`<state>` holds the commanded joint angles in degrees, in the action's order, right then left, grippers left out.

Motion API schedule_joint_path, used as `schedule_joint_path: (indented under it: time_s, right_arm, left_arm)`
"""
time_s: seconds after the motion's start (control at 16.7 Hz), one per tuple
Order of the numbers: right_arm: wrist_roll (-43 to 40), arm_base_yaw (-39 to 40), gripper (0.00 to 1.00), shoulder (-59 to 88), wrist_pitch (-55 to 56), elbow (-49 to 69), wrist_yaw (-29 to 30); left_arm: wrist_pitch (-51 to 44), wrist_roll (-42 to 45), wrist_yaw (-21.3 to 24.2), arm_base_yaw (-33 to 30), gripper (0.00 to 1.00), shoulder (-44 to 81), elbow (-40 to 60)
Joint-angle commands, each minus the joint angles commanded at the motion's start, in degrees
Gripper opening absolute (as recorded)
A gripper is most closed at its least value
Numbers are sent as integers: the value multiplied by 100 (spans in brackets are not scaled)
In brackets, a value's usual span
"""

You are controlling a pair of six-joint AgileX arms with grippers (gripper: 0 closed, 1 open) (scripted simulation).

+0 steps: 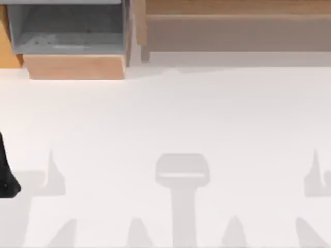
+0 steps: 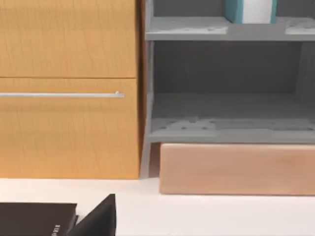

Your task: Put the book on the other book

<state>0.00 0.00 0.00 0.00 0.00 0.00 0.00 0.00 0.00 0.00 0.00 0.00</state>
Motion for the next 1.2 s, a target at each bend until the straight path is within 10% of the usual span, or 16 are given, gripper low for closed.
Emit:
schedule_joint_path:
  time_s: [0.48,1.2]
  right_arm:
    - [0,0,100,0,0,0,0]
    - [0,0,100,0,0,0,0]
  left_arm:
    - [568,-3,-137,-175,100,1277,1077]
    - [2820,-44,-709,-868,100,8361,5419]
